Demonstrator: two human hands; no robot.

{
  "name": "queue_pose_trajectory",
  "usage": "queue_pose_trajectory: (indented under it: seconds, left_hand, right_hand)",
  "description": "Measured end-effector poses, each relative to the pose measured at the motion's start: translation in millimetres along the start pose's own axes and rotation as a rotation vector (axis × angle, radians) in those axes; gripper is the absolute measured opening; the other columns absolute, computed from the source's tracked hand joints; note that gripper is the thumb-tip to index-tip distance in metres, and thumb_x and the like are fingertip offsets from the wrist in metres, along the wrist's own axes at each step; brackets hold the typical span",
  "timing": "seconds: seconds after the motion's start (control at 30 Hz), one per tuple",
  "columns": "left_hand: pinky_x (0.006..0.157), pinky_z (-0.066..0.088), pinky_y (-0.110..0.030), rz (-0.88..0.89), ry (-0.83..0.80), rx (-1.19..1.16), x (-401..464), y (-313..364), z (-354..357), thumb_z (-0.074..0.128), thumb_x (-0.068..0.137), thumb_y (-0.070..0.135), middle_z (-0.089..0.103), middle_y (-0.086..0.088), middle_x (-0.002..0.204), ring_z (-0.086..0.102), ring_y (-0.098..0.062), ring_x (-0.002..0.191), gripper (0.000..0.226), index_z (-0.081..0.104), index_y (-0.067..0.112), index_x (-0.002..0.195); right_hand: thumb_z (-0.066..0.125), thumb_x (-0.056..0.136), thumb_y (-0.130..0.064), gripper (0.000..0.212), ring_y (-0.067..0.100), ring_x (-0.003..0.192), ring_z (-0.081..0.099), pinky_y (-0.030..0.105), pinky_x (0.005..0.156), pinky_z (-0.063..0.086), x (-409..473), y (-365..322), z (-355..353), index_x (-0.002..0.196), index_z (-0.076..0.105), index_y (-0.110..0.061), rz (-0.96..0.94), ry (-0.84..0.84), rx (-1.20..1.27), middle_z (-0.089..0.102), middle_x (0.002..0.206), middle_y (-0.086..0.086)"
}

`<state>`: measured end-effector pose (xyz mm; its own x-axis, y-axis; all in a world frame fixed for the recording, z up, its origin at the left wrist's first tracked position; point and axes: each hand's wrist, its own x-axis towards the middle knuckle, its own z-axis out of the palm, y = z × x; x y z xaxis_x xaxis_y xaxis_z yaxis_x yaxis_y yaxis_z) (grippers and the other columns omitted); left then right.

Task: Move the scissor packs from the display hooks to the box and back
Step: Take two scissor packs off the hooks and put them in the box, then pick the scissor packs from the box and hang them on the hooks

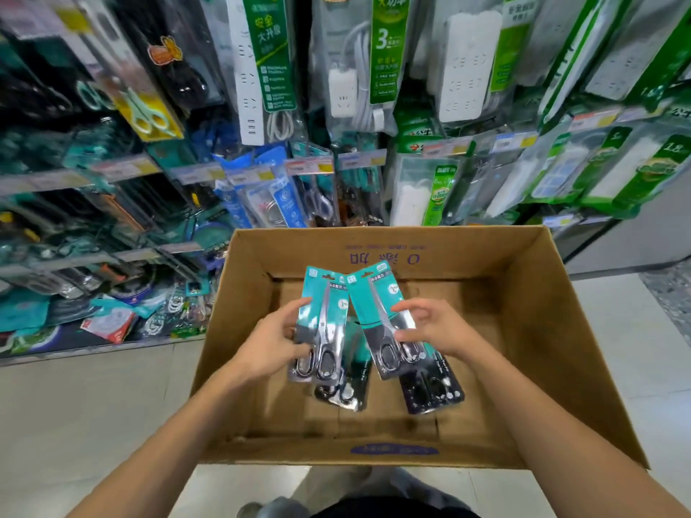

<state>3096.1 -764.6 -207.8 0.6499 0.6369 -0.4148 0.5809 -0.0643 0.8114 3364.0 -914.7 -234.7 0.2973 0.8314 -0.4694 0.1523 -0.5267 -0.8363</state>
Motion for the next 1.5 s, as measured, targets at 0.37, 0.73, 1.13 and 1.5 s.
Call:
queue_pose_trajectory:
  seconds: [0.37, 0.73, 1.13, 1.5]
  left_hand:
    - [0.079, 0.057, -0.028, 0.201, 0.276, -0.198, -102, -38, -143, 0.074, 0.078, -0.007, 0.073, 0.011, 0.108, 0.072, -0.025, 0.089, 0.076, 0.049, 0.039, 0.133]
    - [0.088, 0.058, -0.039, 0.255, 0.462, -0.278, -196, -106, -272, 0.069, 0.081, -0.011, 0.069, 0.005, 0.117, 0.071, -0.012, 0.098, 0.074, 0.045, 0.029, 0.139]
    - [0.113, 0.038, -0.051, 0.261, 0.569, -0.237, -195, -143, -363, 0.068, 0.087, -0.001, 0.047, -0.003, 0.149, 0.044, -0.026, 0.138, 0.077, 0.041, 0.046, 0.141]
    - [0.094, 0.037, -0.021, 0.219, 0.568, -0.148, -102, -118, -444, 0.071, 0.086, 0.003, 0.043, -0.009, 0.142, 0.045, -0.016, 0.124, 0.073, 0.041, 0.041, 0.141]
  right_hand:
    - [0.083, 0.066, 0.005, 0.045, 0.000, 0.062, 0.055, 0.008, 0.063, 0.046, -18, -152, 141, 0.100, 0.068, -0.021, -0.319, 0.036, 0.084, 0.064, 0.081, 0.003]
    - [0.081, 0.074, -0.007, 0.041, 0.004, 0.065, 0.054, 0.013, 0.064, 0.050, -14, -251, 315, 0.108, 0.069, -0.024, -0.512, -0.010, 0.066, 0.065, 0.107, -0.004]
    - [0.080, 0.076, -0.016, 0.043, 0.004, 0.108, 0.056, 0.014, 0.087, 0.046, 28, -318, 387, 0.112, 0.066, -0.035, -0.576, -0.020, 0.008, 0.062, 0.118, -0.010]
    - [0.078, 0.080, -0.016, 0.040, 0.015, 0.120, 0.055, 0.031, 0.100, 0.046, 141, -366, 374, 0.114, 0.066, -0.034, -0.623, 0.069, 0.092, 0.063, 0.124, -0.007]
